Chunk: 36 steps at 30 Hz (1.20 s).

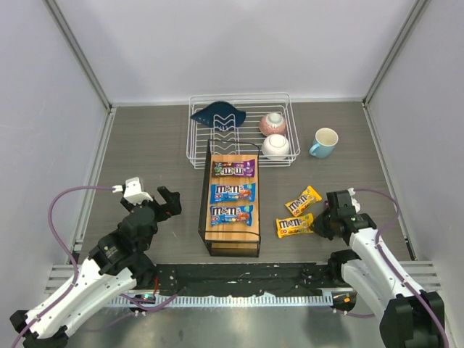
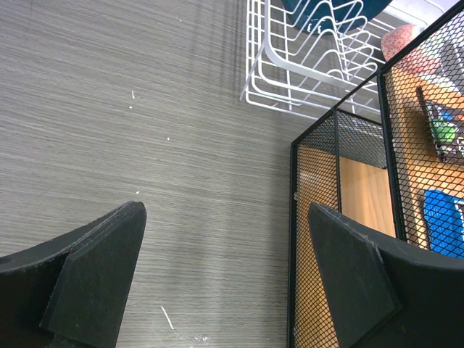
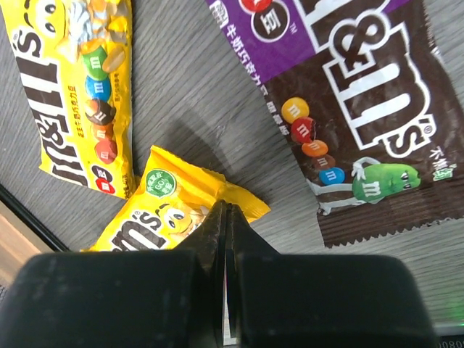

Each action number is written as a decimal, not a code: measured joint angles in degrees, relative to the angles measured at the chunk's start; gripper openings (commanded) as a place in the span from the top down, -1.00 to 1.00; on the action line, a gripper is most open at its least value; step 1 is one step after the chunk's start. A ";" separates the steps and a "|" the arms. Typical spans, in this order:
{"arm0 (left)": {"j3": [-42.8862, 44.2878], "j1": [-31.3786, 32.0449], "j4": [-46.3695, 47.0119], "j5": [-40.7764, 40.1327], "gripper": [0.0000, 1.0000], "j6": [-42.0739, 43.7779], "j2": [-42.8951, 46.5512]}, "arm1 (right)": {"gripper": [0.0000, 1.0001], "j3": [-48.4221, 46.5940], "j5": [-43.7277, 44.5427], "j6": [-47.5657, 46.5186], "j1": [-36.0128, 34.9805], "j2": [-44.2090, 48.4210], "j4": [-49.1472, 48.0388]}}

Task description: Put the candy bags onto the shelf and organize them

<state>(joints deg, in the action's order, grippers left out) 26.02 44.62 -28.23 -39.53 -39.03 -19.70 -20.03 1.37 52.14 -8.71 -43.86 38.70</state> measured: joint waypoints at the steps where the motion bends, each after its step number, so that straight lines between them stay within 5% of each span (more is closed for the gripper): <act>1: 0.00 0.00 0.00 0.00 -0.99 0.00 0.00 | 0.99 0.02 -0.59 -0.26 0.00 0.04 0.20; 10: 0.00 0.02 0.02 0.00 -1.00 0.02 -0.42 | 0.93 0.00 -8.35 -2.69 0.00 4.02 2.69; 17: 0.00 0.00 0.02 0.02 -0.99 0.02 -0.66 | 0.34 -0.13 -8.26 -3.32 -0.02 8.70 3.69; 27: 0.00 0.00 0.02 0.00 -1.00 0.02 -0.74 | -0.30 -1.66 -0.90 -2.49 -0.02 4.04 1.70; 36: 0.00 0.00 0.04 -0.04 -0.99 0.04 -1.86 | -0.32 -2.45 2.99 -2.47 0.00 3.63 -4.70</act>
<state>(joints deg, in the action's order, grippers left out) 26.02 44.62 -28.18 -39.57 -38.98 -21.56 -22.48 4.36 49.67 -8.71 -40.23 34.00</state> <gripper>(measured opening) 0.996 0.658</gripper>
